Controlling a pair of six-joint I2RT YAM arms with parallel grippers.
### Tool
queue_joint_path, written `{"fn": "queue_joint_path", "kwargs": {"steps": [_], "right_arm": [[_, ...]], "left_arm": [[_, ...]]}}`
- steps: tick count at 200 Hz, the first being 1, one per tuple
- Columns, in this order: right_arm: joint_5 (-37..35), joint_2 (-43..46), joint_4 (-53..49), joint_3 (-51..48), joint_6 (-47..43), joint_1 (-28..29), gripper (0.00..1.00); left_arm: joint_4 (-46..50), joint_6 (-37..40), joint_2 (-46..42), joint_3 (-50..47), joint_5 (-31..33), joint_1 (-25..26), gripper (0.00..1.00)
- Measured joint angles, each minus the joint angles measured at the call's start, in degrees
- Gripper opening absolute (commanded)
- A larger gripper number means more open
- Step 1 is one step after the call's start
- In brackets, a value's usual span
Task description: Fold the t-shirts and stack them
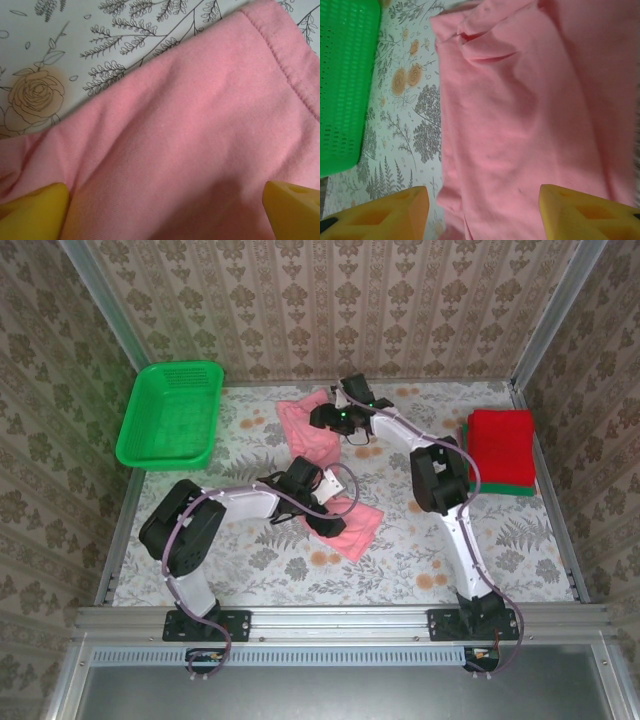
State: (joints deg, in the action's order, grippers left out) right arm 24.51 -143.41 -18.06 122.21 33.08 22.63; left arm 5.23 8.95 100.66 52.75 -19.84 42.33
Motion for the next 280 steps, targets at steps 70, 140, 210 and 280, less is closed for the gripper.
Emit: {"fn": "queue_joint_path", "kwargs": {"steps": [70, 140, 210, 280], "right_arm": [[-7.43, -11.56, -10.97, 19.50, 2.19, 0.37, 0.60], [-15.26, -12.46, -19.04, 22.56, 2.75, -4.92, 0.61], [-14.58, -12.68, -18.97, 23.58, 3.10, -11.85, 0.67], [-9.25, 13.68, -6.86, -13.99, -11.17, -11.54, 0.81]], "left_arm": [[8.66, 5.33, -1.22, 1.29, -4.37, 0.00, 1.00], [19.19, 9.14, -4.15, 5.09, -8.46, 0.00, 1.00], [17.00, 8.37, -8.83, 9.42, -13.51, -3.37, 1.00], [5.20, -2.71, -9.68, 5.14, -14.12, -11.41, 1.00]]}}
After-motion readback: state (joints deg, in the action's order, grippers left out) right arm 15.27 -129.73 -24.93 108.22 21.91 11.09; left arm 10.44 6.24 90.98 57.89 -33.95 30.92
